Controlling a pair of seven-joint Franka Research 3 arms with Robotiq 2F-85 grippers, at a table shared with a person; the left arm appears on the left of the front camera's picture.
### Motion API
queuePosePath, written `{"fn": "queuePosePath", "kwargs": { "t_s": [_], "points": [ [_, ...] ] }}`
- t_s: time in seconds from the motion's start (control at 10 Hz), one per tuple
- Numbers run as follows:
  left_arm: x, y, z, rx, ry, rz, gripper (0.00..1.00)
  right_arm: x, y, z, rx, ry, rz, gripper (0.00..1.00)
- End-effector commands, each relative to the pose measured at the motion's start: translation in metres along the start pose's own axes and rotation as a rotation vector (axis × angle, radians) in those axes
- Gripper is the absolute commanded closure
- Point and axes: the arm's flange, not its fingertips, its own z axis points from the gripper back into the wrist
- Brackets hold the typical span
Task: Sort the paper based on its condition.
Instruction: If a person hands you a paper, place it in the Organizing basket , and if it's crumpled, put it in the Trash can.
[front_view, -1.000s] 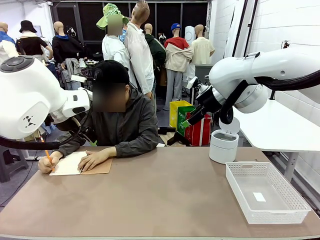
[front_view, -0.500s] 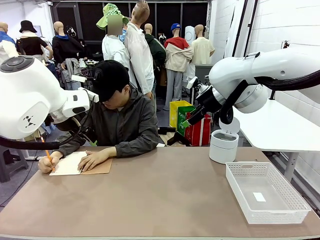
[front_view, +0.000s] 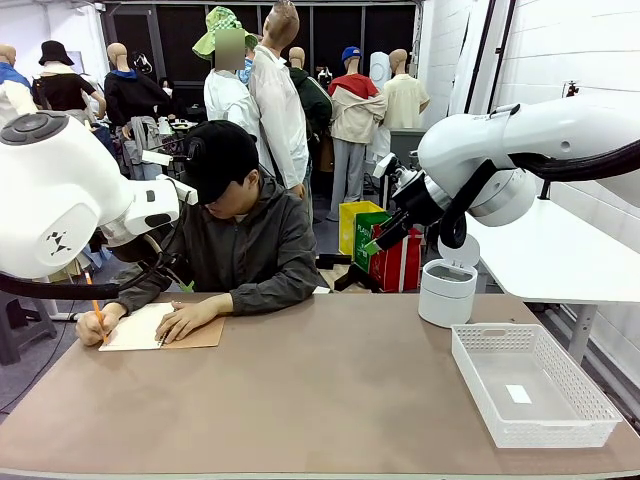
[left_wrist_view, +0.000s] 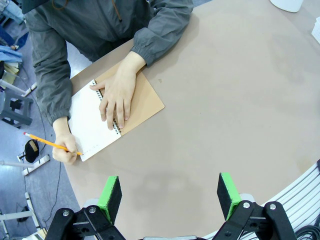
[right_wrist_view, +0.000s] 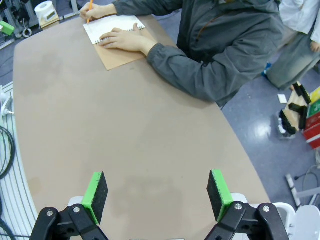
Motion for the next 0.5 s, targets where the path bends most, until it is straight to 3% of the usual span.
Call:
{"fn": "queuePosePath", "kwargs": {
  "t_s": [0.0,0.4],
  "points": [
    [-0.0003,0.0011,0.0004,0.002,0.003,-0.012,0.0,0.0012,-0.0004,0.0001,0.001,-0.002,-0.007,0.0],
    [-0.0003,0.0011,0.0004,0.002,0.003,-0.012,0.0,0.0012,-0.0004,0.0001,0.001,-0.002,-0.007,0.0]
  ]
}}
